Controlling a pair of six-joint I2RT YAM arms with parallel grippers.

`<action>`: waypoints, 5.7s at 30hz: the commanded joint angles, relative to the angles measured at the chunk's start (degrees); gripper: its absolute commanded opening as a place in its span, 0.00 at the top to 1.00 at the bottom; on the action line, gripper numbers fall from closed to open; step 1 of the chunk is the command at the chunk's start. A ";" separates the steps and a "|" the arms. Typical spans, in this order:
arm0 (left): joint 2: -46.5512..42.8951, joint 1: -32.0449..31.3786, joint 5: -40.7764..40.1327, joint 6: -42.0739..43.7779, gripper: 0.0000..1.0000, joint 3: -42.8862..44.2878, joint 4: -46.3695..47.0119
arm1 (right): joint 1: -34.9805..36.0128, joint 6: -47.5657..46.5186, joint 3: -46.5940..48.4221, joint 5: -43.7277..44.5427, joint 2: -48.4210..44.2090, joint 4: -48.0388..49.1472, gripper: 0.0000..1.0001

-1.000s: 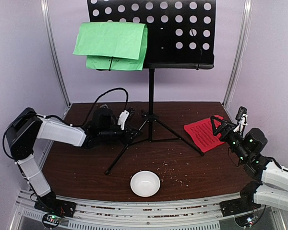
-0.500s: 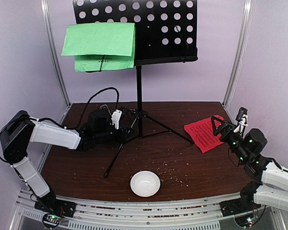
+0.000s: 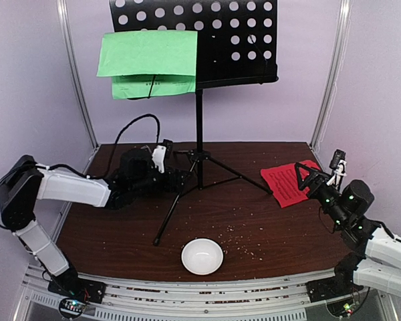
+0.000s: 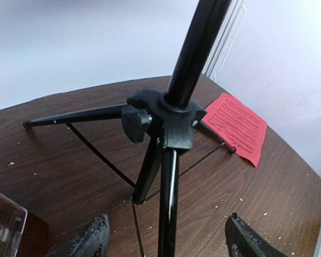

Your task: Pack up the instrument practice props

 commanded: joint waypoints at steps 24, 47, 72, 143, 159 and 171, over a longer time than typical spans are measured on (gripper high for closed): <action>-31.62 25.19 31.49 1.54 0.13 11.72 -11.79 | 21.37 -12.19 14.93 -6.29 16.64 6.39 0.16; -26.19 29.32 36.95 -5.26 0.68 19.66 -9.61 | 37.82 -17.71 62.40 -0.95 49.66 -10.59 0.35; -28.02 29.41 44.90 -3.85 1.00 17.24 -7.02 | 36.42 -15.41 110.44 11.60 74.77 -27.78 0.61; -57.73 46.46 3.66 8.21 1.00 6.61 -21.33 | 29.04 -7.53 104.29 -5.02 80.30 4.40 0.93; -59.82 46.38 45.92 16.85 1.00 2.54 -23.29 | 28.91 -11.55 84.58 -9.48 64.47 4.63 0.26; -53.31 35.43 47.19 17.95 1.00 2.13 -26.03 | 27.34 -16.99 63.34 -2.98 48.11 -11.36 0.08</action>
